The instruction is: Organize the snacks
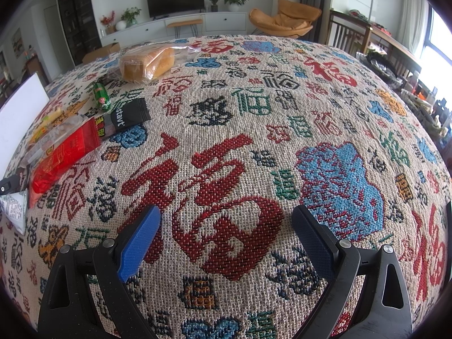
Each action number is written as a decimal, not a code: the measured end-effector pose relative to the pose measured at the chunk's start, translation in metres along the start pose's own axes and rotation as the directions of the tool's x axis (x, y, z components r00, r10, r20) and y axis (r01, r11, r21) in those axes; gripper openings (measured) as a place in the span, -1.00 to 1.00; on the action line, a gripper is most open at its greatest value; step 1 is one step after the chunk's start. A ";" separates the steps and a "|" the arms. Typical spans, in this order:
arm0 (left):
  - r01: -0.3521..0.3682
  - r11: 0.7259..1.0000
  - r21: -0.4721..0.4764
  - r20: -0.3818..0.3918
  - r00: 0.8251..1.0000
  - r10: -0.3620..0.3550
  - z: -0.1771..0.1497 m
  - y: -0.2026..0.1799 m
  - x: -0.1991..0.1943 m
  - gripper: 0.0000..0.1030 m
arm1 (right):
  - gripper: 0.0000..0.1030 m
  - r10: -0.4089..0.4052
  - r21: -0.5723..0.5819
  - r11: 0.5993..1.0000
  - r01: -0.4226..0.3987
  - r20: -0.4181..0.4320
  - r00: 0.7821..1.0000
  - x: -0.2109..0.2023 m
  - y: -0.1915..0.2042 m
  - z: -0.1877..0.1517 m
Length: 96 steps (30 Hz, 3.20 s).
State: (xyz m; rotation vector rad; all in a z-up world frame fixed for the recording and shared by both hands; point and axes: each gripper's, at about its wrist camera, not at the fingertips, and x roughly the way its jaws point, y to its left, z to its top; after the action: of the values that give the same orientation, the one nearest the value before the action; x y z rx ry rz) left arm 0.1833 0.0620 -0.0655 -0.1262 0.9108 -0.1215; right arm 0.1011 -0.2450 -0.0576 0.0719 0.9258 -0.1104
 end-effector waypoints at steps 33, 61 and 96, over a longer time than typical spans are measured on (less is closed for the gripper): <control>0.000 1.000 0.000 0.000 1.000 0.000 0.000 0.000 0.000 1.00 | 0.87 0.001 0.001 1.000 -0.001 0.000 1.000 0.000 0.000 0.000; 0.000 1.000 0.000 0.000 1.000 0.000 0.000 0.000 0.000 1.00 | 0.87 0.001 0.001 1.000 -0.001 0.000 1.000 0.000 0.000 -0.001; -0.067 0.995 0.068 -0.135 0.988 0.076 0.004 -0.007 -0.011 -0.67 | 0.87 0.004 0.003 1.000 -0.004 0.001 1.000 0.001 0.001 0.000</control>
State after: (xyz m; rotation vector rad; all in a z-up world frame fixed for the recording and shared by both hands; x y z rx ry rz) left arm 0.1795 0.0571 -0.0532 -0.0259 1.0471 -0.0934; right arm 0.1020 -0.2443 -0.0583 0.0763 0.9247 -0.1084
